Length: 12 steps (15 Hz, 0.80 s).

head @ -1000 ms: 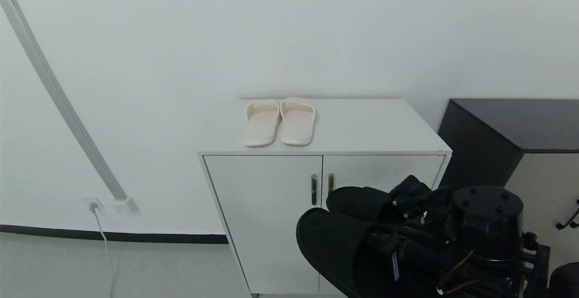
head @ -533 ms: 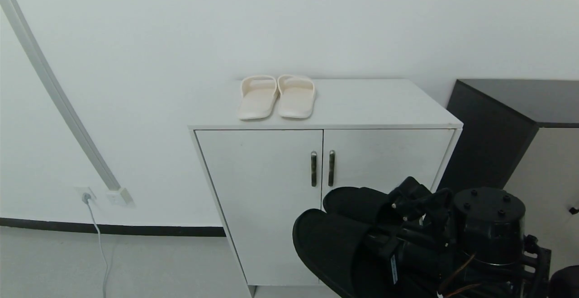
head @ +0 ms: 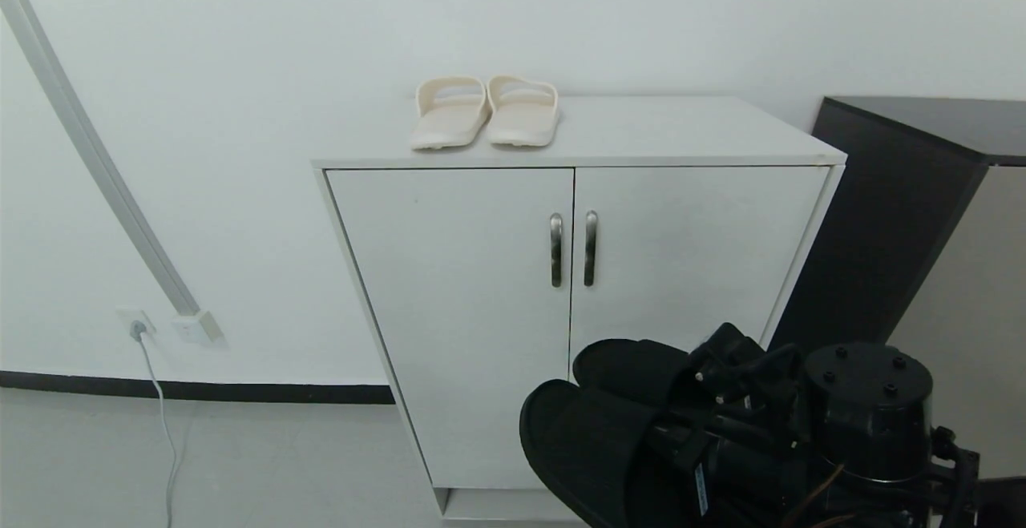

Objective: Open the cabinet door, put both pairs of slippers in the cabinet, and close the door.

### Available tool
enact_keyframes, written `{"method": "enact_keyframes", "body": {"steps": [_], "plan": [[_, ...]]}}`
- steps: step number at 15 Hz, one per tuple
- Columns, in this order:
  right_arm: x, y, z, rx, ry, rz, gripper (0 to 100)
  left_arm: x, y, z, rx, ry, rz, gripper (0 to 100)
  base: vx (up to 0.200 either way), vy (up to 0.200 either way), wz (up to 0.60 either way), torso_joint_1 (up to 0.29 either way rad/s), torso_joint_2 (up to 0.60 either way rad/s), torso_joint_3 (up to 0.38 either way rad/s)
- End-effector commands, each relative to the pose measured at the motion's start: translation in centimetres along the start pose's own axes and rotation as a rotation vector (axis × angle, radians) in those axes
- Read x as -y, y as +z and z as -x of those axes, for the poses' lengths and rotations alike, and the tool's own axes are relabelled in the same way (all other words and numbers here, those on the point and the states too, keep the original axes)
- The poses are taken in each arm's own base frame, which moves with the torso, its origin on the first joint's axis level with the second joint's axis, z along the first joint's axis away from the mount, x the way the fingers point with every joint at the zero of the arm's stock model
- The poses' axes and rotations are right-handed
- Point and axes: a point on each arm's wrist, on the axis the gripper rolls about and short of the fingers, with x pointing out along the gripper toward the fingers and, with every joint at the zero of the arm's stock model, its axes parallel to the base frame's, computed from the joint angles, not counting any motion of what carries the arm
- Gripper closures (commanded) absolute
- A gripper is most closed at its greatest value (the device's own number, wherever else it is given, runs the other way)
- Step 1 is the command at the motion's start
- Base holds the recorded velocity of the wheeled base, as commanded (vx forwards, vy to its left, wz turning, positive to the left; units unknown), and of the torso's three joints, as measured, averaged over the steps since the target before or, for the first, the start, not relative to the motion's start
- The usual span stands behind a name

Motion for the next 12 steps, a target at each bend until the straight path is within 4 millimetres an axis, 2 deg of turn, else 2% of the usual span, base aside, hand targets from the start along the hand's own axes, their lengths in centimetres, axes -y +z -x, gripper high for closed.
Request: {"method": "enact_keyframes", "body": {"steps": [1,8,12], "plan": [[0.04,-0.13,-0.04,-0.005,-0.001,0.000,100,0.00,0.00,-0.01,-0.001,0.000,0.003,0,0.000,0.000,0.00,-0.105,0.45,0.339],[-0.22,-0.55,-0.38,-0.016,0.011,0.003,100,-0.01,0.02,-0.01,0.000,0.005,0.005,0,0.000,0.000,0.00,-0.059,0.44,0.385],[-0.22,-0.65,-0.18,0.002,0.010,0.005,100,-0.02,0.05,-0.01,0.003,0.010,0.006,0,0.000,0.000,0.00,-0.005,0.11,0.112]]}}
